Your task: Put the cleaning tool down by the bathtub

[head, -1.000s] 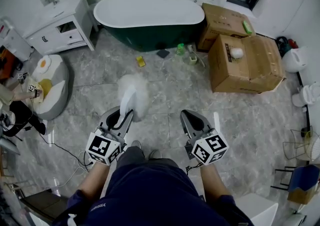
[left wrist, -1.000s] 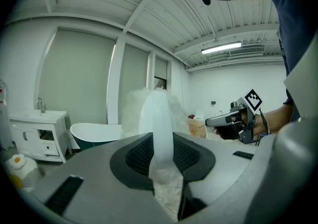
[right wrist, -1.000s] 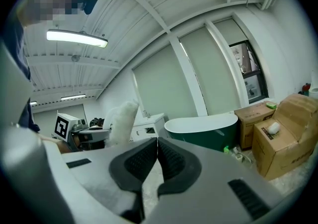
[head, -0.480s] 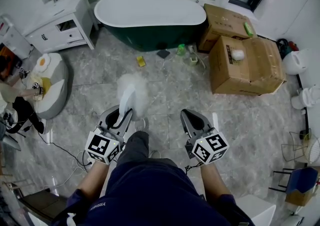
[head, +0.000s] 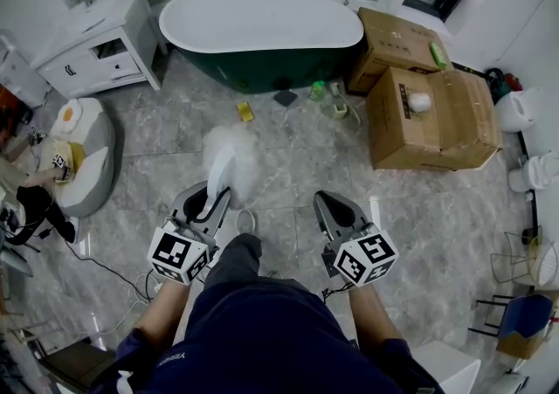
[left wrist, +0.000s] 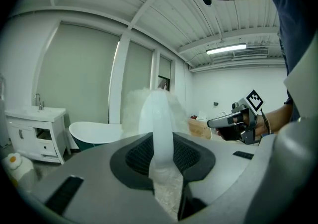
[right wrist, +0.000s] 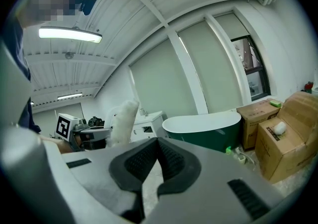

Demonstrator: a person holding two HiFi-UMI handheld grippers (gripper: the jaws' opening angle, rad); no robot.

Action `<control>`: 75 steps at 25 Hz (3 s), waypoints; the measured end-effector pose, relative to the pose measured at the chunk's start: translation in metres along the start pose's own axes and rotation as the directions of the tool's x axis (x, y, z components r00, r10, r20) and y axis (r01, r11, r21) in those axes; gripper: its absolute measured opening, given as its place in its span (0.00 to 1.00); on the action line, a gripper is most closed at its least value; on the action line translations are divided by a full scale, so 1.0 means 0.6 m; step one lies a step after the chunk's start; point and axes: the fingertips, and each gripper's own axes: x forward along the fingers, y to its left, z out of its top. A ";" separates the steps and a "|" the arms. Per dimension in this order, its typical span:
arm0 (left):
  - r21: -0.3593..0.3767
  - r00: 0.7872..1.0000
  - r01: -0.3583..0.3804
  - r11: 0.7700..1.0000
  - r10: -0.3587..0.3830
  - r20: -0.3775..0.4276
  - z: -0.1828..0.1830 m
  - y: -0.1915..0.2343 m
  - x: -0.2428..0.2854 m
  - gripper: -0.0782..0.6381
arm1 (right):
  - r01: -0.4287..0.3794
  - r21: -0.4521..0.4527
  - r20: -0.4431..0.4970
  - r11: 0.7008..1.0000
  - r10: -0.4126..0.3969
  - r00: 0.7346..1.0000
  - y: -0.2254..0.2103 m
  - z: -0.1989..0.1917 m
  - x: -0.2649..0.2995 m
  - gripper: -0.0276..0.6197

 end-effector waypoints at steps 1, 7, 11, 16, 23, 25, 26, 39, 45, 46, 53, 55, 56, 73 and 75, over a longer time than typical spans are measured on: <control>-0.001 1.000 0.001 1.000 -0.001 -0.001 0.001 0.010 0.009 0.27 | 0.002 0.002 -0.001 1.000 -0.002 1.000 -0.005 0.003 0.011 0.05; -0.008 1.000 0.016 1.000 -0.016 -0.011 0.013 0.074 0.060 0.26 | 0.020 0.016 -0.014 1.000 -0.019 1.000 -0.034 0.023 0.078 0.05; -0.009 0.999 0.033 0.999 -0.033 -0.018 0.024 0.115 0.094 0.27 | 0.035 0.022 -0.018 0.999 -0.034 0.999 -0.049 0.042 0.123 0.05; -0.010 0.998 0.059 0.998 -0.059 -0.024 0.040 0.169 0.133 0.27 | 0.054 0.028 -0.020 0.998 -0.054 0.998 -0.061 0.069 0.180 0.05; -0.012 0.996 0.088 0.996 -0.088 -0.019 0.060 0.235 0.176 0.27 | 0.077 0.034 -0.022 0.996 -0.076 0.997 -0.075 0.099 0.250 0.05; -0.011 0.996 0.093 0.996 -0.093 -0.019 0.064 0.255 0.186 0.26 | 0.082 0.033 -0.021 0.996 -0.081 0.996 -0.078 0.107 0.269 0.05; -0.010 0.995 0.094 0.996 -0.094 -0.017 0.067 0.266 0.191 0.27 | 0.083 0.032 -0.021 0.996 -0.082 0.996 -0.079 0.111 0.279 0.05; -0.010 0.996 0.090 0.996 -0.090 -0.003 0.089 0.340 0.216 0.27 | 0.068 0.030 -0.023 0.997 -0.067 0.997 -0.081 0.139 0.365 0.05; -0.008 0.996 0.089 0.996 -0.089 -0.003 0.091 0.349 0.232 0.26 | 0.073 0.034 -0.017 0.997 -0.072 0.997 -0.096 0.143 0.376 0.05; -0.006 0.996 0.089 0.996 -0.089 -0.003 0.093 0.350 0.236 0.26 | 0.076 0.036 -0.015 0.996 -0.076 0.997 -0.101 0.143 0.376 0.05; 0.006 0.996 0.090 0.996 -0.090 0.000 0.105 0.352 0.279 0.26 | 0.084 0.036 -0.001 0.996 -0.084 0.996 -0.144 0.157 0.385 0.05; 0.009 0.996 0.086 0.996 -0.086 0.001 0.111 0.356 0.297 0.27 | 0.083 0.037 0.002 0.996 -0.084 0.997 -0.162 0.164 0.395 0.05; 0.010 0.997 0.083 0.997 -0.083 0.000 0.113 0.359 0.306 0.26 | 0.081 0.037 0.003 0.996 -0.082 0.997 -0.171 0.168 0.400 0.05; -0.006 0.998 0.038 0.999 -0.038 -0.046 0.142 0.394 0.529 0.27 | 0.017 0.048 -0.038 0.999 -0.015 0.999 -0.373 0.233 0.514 0.05; -0.009 0.998 0.031 0.999 -0.032 -0.051 0.148 0.399 0.558 0.26 | 0.011 0.048 -0.044 0.999 -0.008 0.999 -0.398 0.243 0.528 0.05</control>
